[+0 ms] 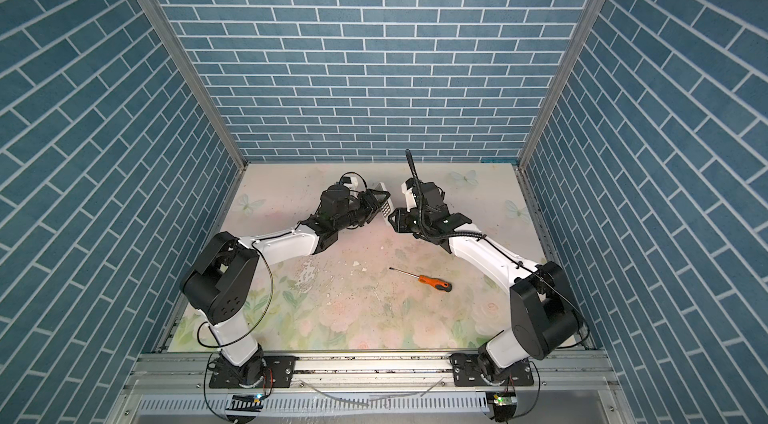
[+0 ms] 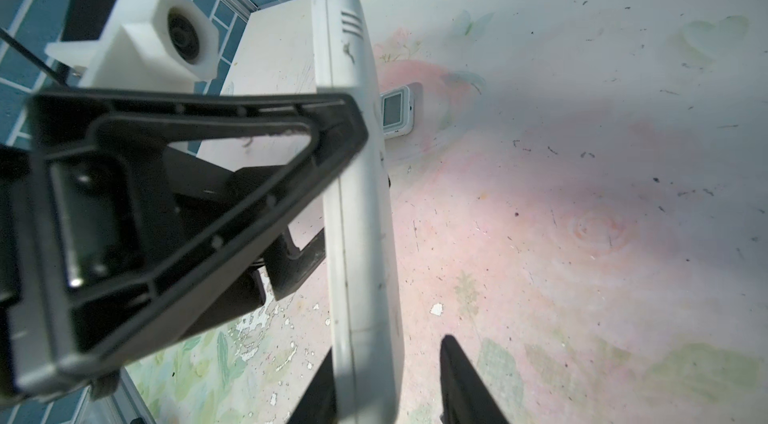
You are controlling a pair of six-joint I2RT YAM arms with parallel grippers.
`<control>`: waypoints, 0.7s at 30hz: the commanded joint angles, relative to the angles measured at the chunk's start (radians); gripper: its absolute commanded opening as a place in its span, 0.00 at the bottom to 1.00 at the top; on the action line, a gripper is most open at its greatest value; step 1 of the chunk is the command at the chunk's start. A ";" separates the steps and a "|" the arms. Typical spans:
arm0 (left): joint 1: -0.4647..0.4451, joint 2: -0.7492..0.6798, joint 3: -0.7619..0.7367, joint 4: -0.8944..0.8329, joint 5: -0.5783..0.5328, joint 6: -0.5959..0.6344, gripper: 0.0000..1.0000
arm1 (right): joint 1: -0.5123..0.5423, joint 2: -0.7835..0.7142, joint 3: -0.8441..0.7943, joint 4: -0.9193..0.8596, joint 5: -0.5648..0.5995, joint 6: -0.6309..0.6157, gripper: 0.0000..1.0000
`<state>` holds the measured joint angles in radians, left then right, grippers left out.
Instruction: Unload the batteries from the remote control
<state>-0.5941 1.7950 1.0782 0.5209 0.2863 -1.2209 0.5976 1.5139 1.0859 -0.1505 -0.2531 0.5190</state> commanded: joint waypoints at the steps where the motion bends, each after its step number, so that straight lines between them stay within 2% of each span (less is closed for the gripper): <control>1: 0.003 -0.018 -0.009 0.039 0.013 -0.001 0.41 | 0.005 0.022 0.065 -0.004 -0.006 -0.016 0.35; 21: 0.001 -0.008 -0.017 0.061 0.020 -0.016 0.41 | 0.005 0.064 0.103 -0.010 -0.021 -0.028 0.17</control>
<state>-0.5941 1.7954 1.0649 0.5282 0.2928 -1.2266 0.6014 1.5665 1.1378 -0.1493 -0.2661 0.4660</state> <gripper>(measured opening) 0.578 0.193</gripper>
